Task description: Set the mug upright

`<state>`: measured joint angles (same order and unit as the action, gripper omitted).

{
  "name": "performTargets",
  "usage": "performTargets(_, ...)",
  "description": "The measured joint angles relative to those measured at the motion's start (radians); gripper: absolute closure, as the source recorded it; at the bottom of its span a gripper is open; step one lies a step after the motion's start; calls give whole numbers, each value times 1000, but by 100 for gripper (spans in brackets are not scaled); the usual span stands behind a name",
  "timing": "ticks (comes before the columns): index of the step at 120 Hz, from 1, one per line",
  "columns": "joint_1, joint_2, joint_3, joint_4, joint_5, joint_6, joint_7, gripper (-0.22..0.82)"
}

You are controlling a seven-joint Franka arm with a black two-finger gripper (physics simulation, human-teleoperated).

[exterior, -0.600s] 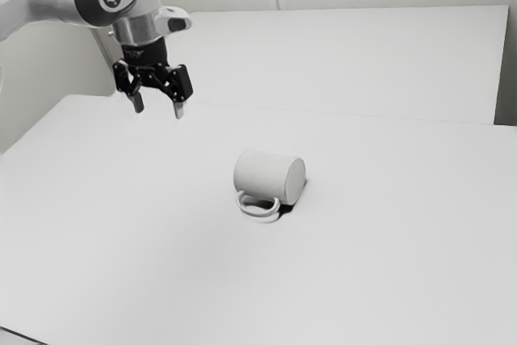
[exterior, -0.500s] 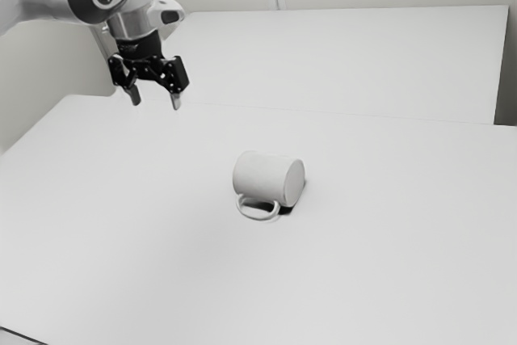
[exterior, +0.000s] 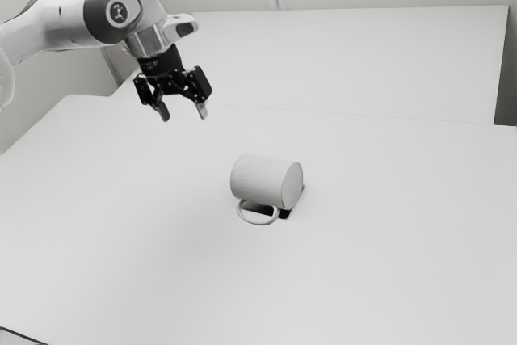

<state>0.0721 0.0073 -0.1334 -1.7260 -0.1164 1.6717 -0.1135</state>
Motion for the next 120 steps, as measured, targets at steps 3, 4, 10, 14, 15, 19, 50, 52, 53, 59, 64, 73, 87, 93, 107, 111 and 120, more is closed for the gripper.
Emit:
performTargets(3, -2, 1, 0, -9, -16, 15, 16, 0)
performTargets(4, -2, 2, 0, -13, -20, 20, 21, 0)
performTargets(10, -5, 7, 0, -34, -51, 52, 61, 0)
performTargets(14, -6, 9, 0, -51, -71, 74, 90, 0)
performTargets(15, -6, 10, 0, -55, -76, 80, 98, 0)
performTargets(19, -5, 12, 0, -75, -95, 103, 130, 0)
performTargets(50, 165, 91, 0, -143, -255, 255, 385, 0)
performTargets(52, 183, 98, -1, -144, -265, 261, 400, 0)
performTargets(53, 190, 101, 0, -144, -270, 264, 408, 0)
performTargets(59, 219, 122, -1, -145, -297, 278, 450, 0)
performTargets(64, 226, 138, -1, -144, -322, 288, 485, 0)
performTargets(73, 235, 169, -2, -143, -369, 301, 550, 0)
performTargets(87, 245, 210, -4, -140, -438, 307, 645, 0)
performTargets(93, 246, 221, -3, -140, -467, 303, 684, 0)
performTargets(107, 260, 251, -3, -141, -539, 279, 769, 0)
performTargets(111, 263, 261, -3, -141, -559, 270, 792, 0)
performTargets(120, 264, 281, -6, -141, -602, 249, 839, 0)
